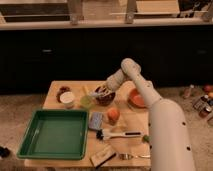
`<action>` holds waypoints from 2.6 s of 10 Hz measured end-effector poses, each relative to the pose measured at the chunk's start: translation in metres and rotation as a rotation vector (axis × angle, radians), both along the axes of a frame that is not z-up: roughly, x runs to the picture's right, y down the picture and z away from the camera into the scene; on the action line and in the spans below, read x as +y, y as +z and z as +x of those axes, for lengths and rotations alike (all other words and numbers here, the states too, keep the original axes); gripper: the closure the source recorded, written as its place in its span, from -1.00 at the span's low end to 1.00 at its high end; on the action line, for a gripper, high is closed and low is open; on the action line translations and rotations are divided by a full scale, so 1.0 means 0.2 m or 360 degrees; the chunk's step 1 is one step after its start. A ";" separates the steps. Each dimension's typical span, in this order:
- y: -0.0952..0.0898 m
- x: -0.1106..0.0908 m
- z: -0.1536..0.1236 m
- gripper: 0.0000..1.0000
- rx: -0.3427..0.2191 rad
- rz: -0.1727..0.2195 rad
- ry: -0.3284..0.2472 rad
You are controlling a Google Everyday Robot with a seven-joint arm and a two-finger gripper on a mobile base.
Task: Wipe purple bowl with towel
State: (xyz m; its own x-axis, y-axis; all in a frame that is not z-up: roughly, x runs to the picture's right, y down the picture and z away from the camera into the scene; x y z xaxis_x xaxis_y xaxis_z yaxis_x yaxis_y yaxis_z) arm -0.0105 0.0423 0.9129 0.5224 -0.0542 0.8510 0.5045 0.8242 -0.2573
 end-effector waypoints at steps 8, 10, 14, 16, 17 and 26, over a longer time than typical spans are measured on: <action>0.03 -0.02 0.24 1.00 0.0204 -0.0009 0.0044; 0.08 -0.06 0.25 1.00 0.0223 -0.0002 0.0039; 0.19 -0.12 0.20 1.00 0.0206 -0.0003 0.0000; 0.21 -0.13 0.14 1.00 0.0162 -0.0002 -0.0027; 0.21 -0.13 0.12 1.00 0.0139 -0.0003 -0.0038; 0.08 0.02 -0.01 1.00 -0.0016 -0.0060 -0.0122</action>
State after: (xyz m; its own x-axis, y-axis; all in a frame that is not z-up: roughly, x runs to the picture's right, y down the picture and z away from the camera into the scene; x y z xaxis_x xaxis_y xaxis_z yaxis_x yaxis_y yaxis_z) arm -0.0116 0.0469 0.9287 0.5092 -0.0618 0.8584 0.5687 0.7728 -0.2818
